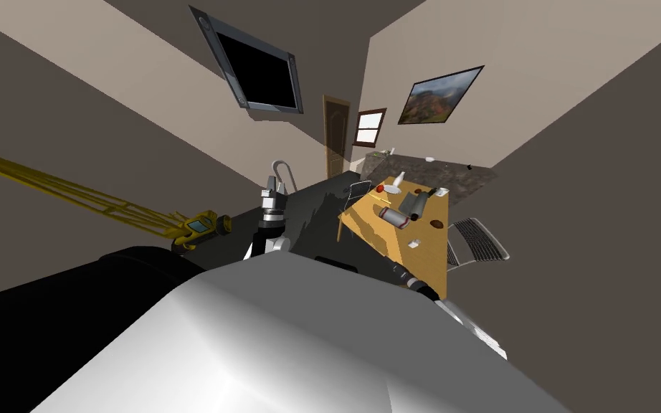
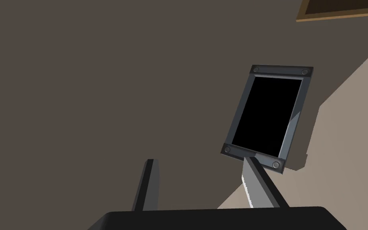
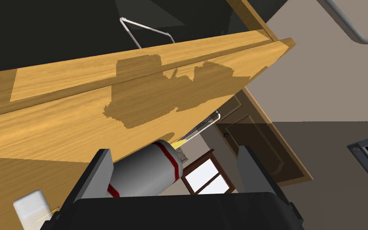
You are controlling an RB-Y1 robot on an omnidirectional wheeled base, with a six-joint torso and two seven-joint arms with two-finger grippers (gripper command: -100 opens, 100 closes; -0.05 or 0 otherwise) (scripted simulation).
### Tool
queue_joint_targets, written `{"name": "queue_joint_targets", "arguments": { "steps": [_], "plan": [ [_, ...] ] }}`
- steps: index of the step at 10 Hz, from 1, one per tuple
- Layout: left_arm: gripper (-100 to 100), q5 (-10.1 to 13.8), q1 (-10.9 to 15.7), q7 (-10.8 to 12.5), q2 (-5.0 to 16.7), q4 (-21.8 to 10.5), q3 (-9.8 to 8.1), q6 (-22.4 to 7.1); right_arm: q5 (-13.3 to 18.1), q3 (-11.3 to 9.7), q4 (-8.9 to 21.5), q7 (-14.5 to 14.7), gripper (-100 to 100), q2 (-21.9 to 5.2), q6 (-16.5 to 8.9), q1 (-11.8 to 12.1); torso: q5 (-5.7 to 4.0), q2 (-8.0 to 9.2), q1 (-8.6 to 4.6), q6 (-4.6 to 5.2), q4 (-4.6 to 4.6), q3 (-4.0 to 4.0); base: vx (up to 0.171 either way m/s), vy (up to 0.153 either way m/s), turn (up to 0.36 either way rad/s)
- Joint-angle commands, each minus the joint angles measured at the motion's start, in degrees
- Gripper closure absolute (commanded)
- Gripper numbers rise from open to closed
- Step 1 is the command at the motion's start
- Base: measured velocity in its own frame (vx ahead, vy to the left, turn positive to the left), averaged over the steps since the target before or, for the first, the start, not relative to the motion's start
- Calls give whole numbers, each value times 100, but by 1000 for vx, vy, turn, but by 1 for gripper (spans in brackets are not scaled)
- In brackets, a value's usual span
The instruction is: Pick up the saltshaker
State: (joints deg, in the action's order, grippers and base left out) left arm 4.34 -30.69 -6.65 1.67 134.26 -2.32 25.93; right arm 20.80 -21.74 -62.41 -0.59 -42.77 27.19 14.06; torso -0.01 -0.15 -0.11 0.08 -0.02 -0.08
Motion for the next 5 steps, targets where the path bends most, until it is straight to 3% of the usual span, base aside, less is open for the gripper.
{"name": "queue_joint_targets", "arguments": {
  "steps": [1, 2, 4, 5],
  "plan": [
    [0, 0, 0, 0, 0, 0, 0, 0, 55, -174, 286, 16, -100, -206, -119, -33, 0, 0, 0, 0, 0, 0, 34, 3, 220],
    [0, 0, 1, 0, 0, 0, 0, 0, 97, -332, 593, 25, -100, -377, -169, -115, 0, -3, 1, -5, 0, -1, 53, 0, 373],
    [0, 0, 0, 0, 0, 0, 0, 0, 97, -332, 761, 25, -100, -377, -169, -115, -1, -5, -2, 2, -1, -3, 32, -12, 41],
    [0, 0, 0, 0, 0, 0, 0, 0, 135, -490, 961, 33, -100, -537, -220, -192, -1, 2, 0, 3, 0, 1, 26, 0, 231]
  ]
}}
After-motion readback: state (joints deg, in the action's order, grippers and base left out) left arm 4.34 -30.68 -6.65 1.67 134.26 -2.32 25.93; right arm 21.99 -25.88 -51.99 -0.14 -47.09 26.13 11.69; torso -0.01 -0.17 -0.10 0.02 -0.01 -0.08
